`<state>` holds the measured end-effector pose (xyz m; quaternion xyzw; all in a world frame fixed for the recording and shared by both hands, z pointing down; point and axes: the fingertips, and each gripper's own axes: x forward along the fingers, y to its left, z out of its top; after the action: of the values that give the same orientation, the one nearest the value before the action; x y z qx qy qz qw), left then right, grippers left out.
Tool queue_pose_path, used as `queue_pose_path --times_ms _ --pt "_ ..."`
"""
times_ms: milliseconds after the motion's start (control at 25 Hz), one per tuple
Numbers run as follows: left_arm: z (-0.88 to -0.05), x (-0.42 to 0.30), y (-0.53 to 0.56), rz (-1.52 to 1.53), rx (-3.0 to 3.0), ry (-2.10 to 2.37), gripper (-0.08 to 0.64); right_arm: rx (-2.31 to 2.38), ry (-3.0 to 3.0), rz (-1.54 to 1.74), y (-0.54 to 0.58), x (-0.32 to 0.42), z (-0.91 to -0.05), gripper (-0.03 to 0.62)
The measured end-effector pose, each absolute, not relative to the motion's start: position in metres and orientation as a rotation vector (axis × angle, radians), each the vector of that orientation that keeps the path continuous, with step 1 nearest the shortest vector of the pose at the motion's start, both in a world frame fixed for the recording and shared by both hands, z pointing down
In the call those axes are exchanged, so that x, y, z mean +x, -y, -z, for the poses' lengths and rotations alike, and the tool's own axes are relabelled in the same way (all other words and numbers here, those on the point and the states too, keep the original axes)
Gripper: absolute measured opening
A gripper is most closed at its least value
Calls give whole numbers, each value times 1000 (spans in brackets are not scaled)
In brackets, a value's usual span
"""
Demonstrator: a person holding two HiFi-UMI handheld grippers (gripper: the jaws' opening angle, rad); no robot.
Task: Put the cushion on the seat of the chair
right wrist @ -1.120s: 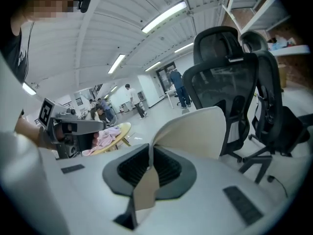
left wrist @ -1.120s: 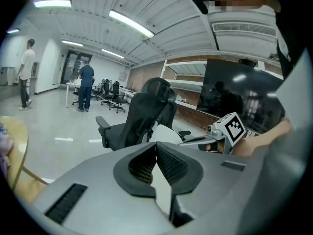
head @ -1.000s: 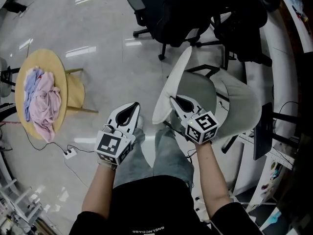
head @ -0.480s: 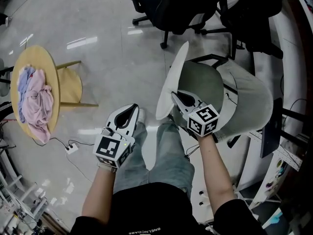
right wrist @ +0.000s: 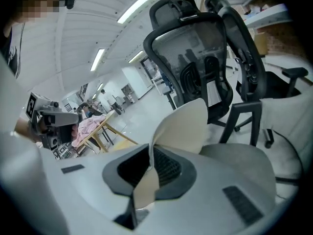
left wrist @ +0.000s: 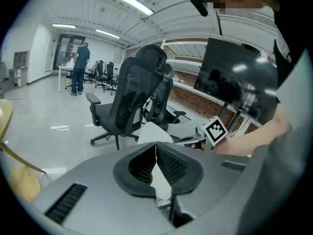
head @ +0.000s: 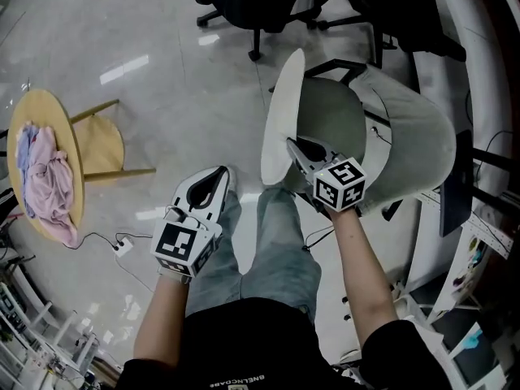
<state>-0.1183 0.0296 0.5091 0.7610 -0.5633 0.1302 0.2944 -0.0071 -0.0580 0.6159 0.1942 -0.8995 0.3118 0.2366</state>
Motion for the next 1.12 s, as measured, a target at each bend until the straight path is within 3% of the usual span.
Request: queue_pose_path --times_ms 1120 --pt "-527 9 15 -485 2237 1123 14 967 2256 -1030 50 151 -660 38"
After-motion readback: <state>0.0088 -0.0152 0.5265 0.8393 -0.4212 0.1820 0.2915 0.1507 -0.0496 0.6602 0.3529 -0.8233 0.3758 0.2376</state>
